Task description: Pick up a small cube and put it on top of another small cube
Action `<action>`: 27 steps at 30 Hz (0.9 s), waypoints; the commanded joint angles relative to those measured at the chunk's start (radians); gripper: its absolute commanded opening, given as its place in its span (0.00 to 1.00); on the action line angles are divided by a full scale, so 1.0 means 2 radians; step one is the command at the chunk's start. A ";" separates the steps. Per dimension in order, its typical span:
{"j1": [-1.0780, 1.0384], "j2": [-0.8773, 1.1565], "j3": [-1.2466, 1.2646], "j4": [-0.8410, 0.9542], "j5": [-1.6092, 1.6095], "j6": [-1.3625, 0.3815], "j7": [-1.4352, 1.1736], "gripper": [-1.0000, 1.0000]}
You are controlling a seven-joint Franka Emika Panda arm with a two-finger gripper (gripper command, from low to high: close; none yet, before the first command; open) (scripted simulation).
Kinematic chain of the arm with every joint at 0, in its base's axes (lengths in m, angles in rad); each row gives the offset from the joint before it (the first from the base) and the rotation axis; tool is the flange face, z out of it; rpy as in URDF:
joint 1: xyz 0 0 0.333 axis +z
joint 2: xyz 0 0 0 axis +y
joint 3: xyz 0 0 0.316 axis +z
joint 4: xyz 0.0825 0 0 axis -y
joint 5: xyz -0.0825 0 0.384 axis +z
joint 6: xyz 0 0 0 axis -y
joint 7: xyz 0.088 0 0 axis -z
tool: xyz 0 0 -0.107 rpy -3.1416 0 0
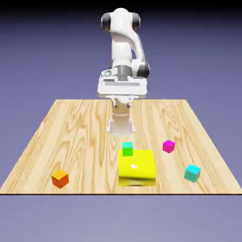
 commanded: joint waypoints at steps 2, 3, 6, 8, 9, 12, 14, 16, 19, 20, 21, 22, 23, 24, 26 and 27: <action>-0.006 0.036 0.035 0.013 -0.013 -0.033 0.015 0.50; -0.009 0.054 0.053 0.020 -0.020 -0.050 0.023 0.50; -0.017 0.109 0.105 0.039 -0.040 -0.099 0.046 0.50; -0.023 0.145 0.140 0.052 -0.054 -0.132 0.061 0.50; -0.026 0.163 0.158 0.059 -0.060 -0.149 0.069 0.50; -0.034 0.217 0.211 0.078 -0.080 -0.199 0.092 0.50; -0.040 0.254 0.246 0.091 -0.094 -0.232 0.107 0.50; -0.045 0.290 0.281 0.104 -0.107 -0.265 0.122 0.50; -0.054 0.344 0.334 0.124 -0.127 -0.315 0.145 0.50; -0.057 0.362 0.351 0.130 -0.134 -0.331 0.153 0.50; -0.060 0.381 0.369 0.137 -0.141 -0.348 0.160 0.50; -0.062 0.399 0.386 0.143 -0.147 -0.364 0.168 0.50; -0.065 0.417 0.404 0.150 -0.154 -0.381 0.176 0.50; -0.068 0.435 0.421 0.156 -0.161 -0.397 0.183 0.50; -0.074 0.471 0.457 0.169 -0.174 -0.431 0.198 0.50; -0.076 0.486 0.471 0.175 -0.180 -0.444 0.205 0.50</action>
